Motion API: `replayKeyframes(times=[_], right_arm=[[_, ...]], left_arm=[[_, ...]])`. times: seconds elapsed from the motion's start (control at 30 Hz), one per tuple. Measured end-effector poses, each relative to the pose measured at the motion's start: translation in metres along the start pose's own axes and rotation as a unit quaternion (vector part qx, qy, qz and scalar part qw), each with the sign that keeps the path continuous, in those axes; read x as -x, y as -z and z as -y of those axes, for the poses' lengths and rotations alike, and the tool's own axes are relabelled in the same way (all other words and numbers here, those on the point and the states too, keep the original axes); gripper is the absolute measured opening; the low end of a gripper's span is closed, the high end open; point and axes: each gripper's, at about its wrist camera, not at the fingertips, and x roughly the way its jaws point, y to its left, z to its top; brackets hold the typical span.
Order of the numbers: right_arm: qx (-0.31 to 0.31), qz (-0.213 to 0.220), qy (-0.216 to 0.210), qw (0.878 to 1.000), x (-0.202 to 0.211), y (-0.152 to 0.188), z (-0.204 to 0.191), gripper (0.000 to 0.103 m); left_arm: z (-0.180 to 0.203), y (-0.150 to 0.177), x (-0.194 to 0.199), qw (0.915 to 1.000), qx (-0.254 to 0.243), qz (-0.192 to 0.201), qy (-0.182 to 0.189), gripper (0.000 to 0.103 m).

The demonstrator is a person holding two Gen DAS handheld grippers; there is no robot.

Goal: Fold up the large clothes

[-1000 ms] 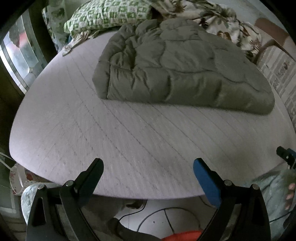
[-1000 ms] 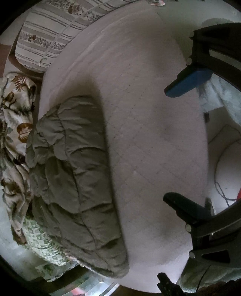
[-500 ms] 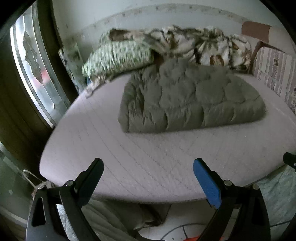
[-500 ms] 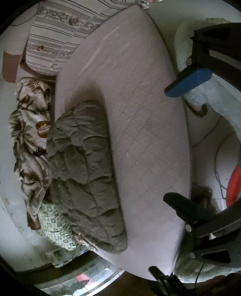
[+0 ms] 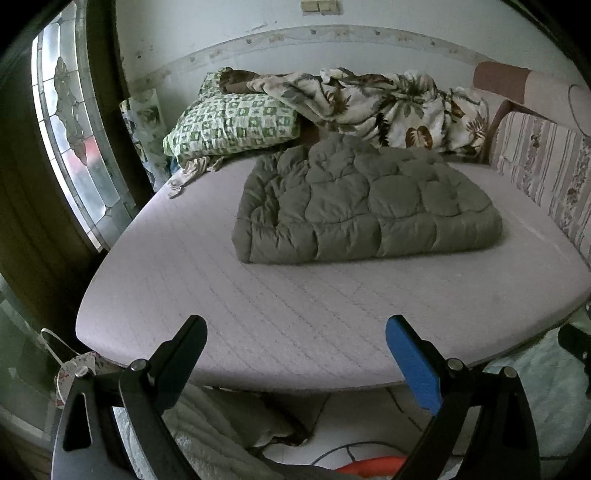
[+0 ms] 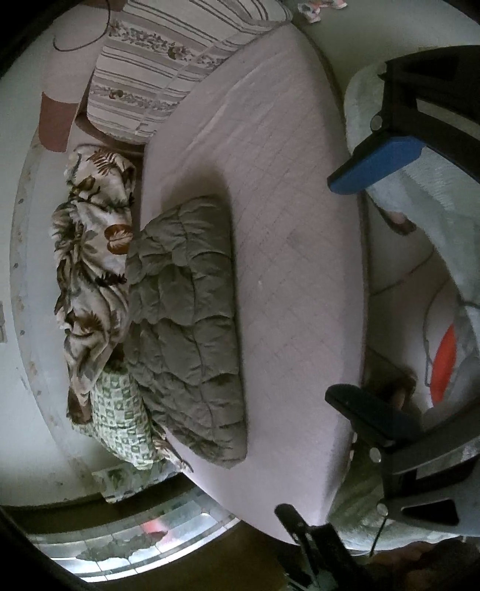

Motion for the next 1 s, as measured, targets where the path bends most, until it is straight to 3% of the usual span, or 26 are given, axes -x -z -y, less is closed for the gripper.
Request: replayKeyframes(times=[0.1,0.37,1.0], right_arm=[[-0.001,-0.003,-0.005,1.000,0.006,0.006,0.001,0.103],[-0.008,0.006,-0.003,1.000,0.020,0.012,0.006,0.103],[-0.008,-0.001,0.002,1.000,0.020,0.012,0.008,0.103]], left_arm=[[0.001,0.001,0.005,0.9999,0.004,-0.003,0.013,0.097],[0.003,0.005,0.015,0.9999,0.000,0.009,-0.009,0.097],[0.003,0.008,0.020,0.9999,-0.008,0.008,0.001,0.097]])
